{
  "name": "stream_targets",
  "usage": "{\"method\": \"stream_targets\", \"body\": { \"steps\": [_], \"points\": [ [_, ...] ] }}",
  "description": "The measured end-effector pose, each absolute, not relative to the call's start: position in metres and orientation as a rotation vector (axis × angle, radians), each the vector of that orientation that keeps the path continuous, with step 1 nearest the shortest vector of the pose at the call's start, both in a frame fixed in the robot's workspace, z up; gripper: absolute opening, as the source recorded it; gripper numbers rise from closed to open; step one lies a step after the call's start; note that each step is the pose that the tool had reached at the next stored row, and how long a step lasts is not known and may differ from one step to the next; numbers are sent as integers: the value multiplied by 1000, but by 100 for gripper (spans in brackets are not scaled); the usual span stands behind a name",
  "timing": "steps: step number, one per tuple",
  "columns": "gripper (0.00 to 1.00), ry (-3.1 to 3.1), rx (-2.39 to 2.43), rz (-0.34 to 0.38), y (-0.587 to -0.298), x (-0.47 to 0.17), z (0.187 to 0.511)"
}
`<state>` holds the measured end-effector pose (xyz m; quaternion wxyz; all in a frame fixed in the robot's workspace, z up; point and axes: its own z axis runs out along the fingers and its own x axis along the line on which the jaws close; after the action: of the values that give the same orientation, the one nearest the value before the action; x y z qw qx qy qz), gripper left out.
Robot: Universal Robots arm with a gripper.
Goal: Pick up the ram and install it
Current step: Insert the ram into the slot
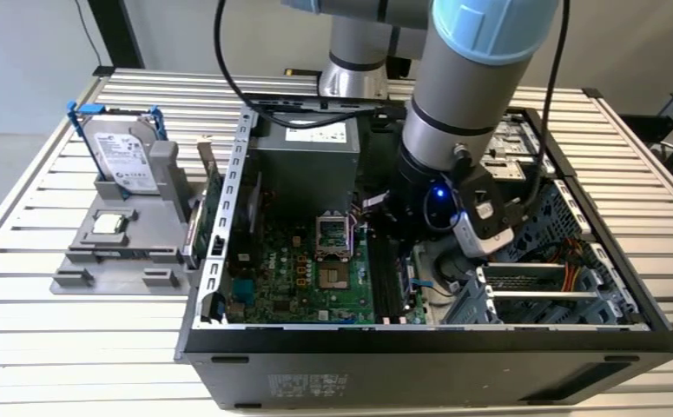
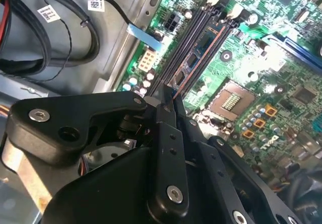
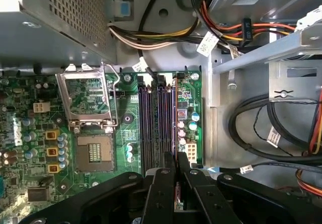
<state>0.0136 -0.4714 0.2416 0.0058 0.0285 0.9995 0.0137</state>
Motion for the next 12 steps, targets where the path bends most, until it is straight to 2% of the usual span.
{"method": "stream_targets", "body": {
  "steps": [12],
  "points": [
    [0, 3129, 59, 43, -476, 16, 230]
  ]
}}
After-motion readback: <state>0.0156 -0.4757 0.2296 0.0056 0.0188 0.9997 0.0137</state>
